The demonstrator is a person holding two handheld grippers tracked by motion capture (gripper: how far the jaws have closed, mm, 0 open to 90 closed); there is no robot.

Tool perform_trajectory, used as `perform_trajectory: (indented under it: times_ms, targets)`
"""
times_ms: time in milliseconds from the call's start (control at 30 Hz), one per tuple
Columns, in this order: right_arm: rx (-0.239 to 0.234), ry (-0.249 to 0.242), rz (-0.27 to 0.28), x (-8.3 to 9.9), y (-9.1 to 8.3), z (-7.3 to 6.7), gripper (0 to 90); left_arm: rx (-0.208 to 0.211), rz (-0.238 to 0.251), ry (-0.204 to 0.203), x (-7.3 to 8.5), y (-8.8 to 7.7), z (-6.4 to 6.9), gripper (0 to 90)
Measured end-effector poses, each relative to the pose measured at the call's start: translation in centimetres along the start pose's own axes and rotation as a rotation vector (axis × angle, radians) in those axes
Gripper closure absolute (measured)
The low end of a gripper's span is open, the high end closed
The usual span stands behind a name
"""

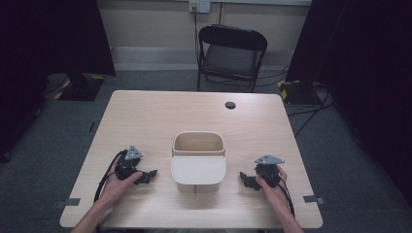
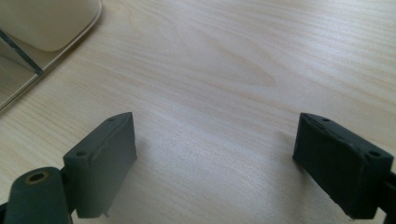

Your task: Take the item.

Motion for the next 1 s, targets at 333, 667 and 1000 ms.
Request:
perform_trajectory:
  times_ms: [333,667,1000]
  targets:
    - [0.000,0.000,0.000,0.0,0.0,0.0,12.4,0.012,0.016,-0.013,0.0,-0.3,0.1,16.2]
    - [0.000,0.000,0.000,0.0,0.0,0.0,12.4,0.033,0.035,-0.005,-0.2,-1.2,0.6,15.9]
    - [0.000,0.000,0.000,0.0,0.0,0.0,12.4,0.081,0.083,0.017,-0.6,-2.3,1.8,16.3]
Point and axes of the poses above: each handheld gripper's, and its own axes: y roughly forward along the jaws, x roughly out of its underside, z roughly to its right, the point moved 3 cm from there along y, roughly forward along the jaws, and after that the axes turned 12 degrees about -z, right-handed, at the moved point
